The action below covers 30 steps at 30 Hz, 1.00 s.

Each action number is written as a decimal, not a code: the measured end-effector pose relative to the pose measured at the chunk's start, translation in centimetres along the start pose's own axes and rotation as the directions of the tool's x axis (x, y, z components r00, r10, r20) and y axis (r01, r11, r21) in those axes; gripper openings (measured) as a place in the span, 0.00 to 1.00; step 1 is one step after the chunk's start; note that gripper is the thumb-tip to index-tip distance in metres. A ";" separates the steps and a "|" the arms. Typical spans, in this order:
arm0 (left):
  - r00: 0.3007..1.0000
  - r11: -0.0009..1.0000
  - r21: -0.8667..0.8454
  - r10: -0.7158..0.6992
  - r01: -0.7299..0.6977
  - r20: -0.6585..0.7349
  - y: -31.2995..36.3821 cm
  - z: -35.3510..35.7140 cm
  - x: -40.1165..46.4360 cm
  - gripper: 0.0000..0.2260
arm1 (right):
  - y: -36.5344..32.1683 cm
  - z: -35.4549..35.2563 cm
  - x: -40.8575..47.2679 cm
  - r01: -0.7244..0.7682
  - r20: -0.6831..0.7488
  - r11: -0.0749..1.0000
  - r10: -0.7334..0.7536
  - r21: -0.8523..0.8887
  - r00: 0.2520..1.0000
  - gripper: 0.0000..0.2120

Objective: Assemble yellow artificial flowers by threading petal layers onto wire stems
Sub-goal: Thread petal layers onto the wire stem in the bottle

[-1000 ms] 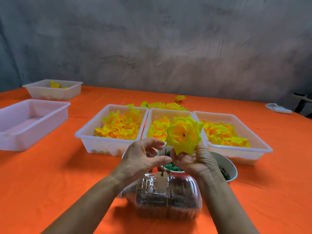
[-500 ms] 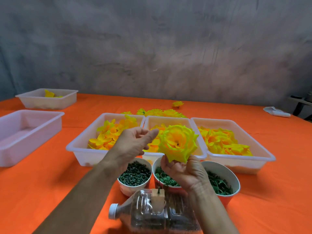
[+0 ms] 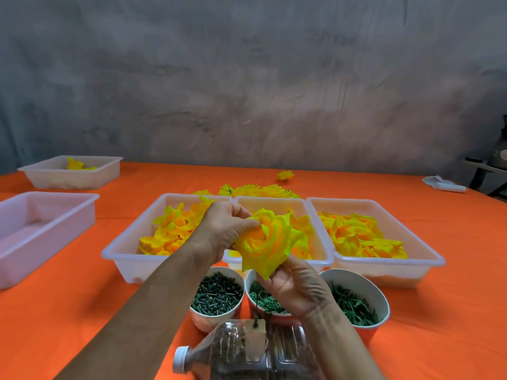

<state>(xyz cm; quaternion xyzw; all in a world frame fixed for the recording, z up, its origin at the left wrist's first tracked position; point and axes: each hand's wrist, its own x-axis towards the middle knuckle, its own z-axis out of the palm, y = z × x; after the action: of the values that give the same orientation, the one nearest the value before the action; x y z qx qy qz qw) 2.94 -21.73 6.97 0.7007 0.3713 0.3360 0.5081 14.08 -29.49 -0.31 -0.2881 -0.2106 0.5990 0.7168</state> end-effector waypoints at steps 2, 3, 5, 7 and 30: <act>1.000 1.000 0.021 0.024 -0.024 -0.001 0.0 0.0 0.0 0.04 | -0.1 -0.1 0.0 0.048 0.019 0.997 -0.048 -0.051 0.999 0.09; 0.999 0.999 0.029 0.040 -0.040 -0.002 0.0 -0.1 0.1 0.05 | -0.1 -0.2 0.0 0.063 0.027 0.995 -0.061 -0.077 0.998 0.09; 0.997 0.997 0.041 0.071 -0.070 -0.004 0.0 -0.1 0.0 0.07 | -0.2 -0.5 -0.1 0.069 0.039 0.989 -0.064 -0.134 0.997 0.09; 0.995 0.995 0.031 0.096 -0.095 -0.015 -0.1 -0.1 0.1 0.09 | -0.2 -0.7 -0.2 0.070 0.040 0.978 -0.064 -0.199 0.997 0.07; 0.999 0.999 -0.032 -0.030 0.029 -0.042 -0.7 -0.2 0.8 0.07 | 0.2 -1.1 0.3 0.113 0.012 0.907 -0.118 -0.406 0.993 0.05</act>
<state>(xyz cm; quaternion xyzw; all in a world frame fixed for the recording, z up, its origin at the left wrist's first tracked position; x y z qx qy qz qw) 3.09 -20.80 6.45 0.6798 0.3869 0.3490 0.5161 14.66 -29.39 -1.26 -0.4213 -0.3424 0.4969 0.6770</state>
